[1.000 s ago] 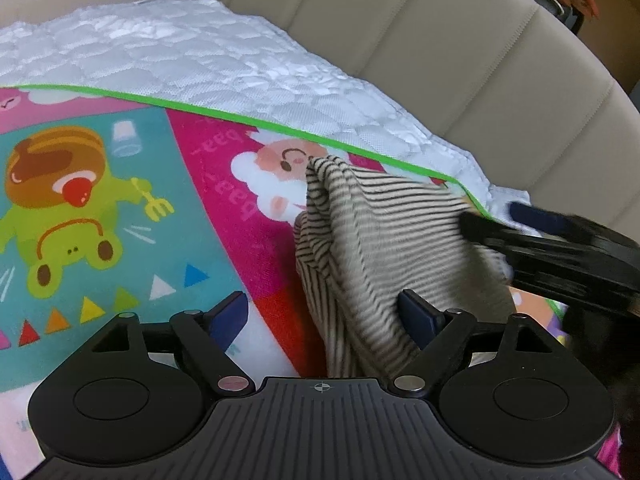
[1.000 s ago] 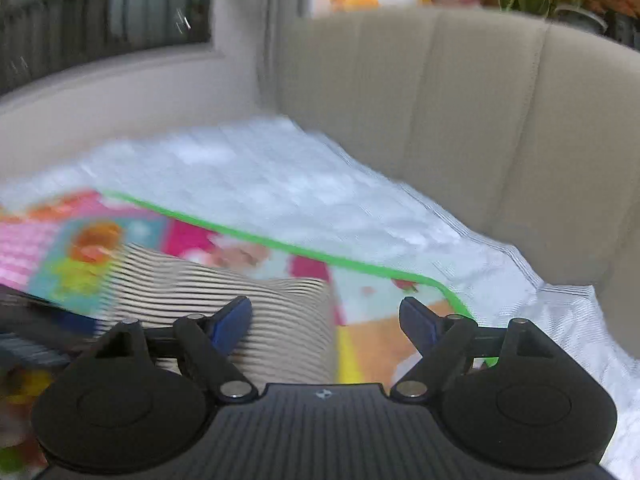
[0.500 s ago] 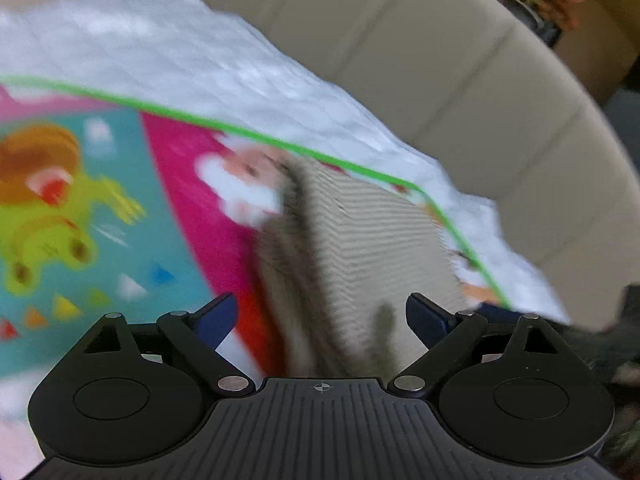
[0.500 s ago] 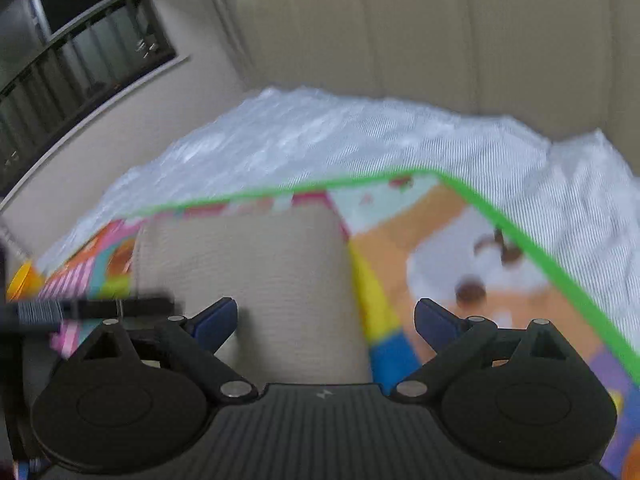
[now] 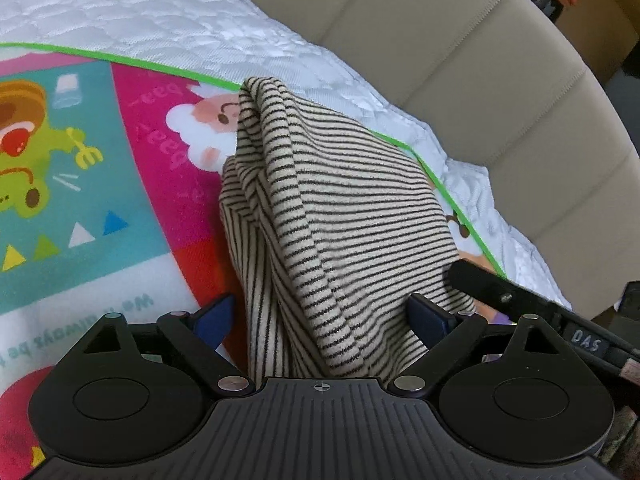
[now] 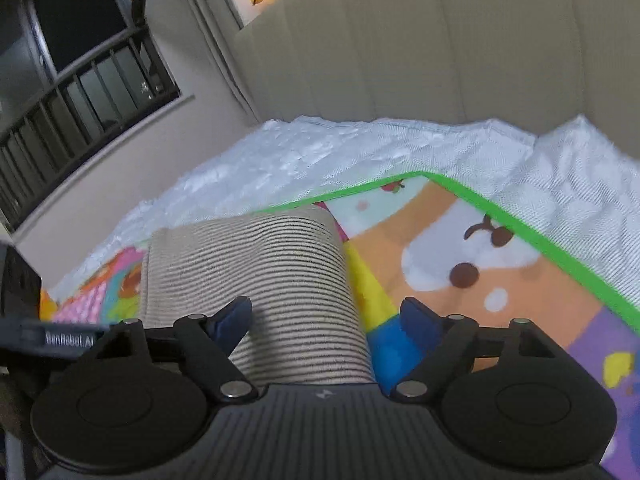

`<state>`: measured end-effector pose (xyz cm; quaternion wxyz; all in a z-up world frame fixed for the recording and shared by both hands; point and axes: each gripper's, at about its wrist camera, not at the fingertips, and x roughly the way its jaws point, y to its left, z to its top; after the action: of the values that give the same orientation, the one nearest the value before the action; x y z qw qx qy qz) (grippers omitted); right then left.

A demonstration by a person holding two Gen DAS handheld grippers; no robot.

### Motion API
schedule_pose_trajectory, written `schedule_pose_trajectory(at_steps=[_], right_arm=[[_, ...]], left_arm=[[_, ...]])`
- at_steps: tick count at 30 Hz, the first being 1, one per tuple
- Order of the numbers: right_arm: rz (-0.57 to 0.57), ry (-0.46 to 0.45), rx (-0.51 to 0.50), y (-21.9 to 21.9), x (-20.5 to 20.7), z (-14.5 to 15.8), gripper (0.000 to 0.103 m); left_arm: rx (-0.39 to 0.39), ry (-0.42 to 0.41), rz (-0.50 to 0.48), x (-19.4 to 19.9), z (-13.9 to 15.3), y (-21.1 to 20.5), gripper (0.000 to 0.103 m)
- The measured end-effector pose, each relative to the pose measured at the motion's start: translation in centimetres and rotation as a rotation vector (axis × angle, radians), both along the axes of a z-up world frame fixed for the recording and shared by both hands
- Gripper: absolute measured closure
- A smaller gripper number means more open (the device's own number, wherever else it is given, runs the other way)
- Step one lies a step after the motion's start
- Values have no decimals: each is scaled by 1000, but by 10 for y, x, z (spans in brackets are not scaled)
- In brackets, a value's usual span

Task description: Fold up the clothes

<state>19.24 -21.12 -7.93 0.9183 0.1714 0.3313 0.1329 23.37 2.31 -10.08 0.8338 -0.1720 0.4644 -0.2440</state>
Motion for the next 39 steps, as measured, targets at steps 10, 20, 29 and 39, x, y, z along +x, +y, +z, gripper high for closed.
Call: schedule_pose_trajectory(at_steps=[10,20,29,39], right_arm=[[71,43,37,13,11,-17,28],[125,88,80,8,43,-7,43],[24,31,-7,-60,55,-2,44],[122,-235,-355,-20,23,31,39]], left_arm=[[-81,26,25,5,-7,4,20],[-48,-69,-15,27,11,-14,24],[133,-205,-227,61,27,-98,23],[60,-413,-252,68,96,-59,43]])
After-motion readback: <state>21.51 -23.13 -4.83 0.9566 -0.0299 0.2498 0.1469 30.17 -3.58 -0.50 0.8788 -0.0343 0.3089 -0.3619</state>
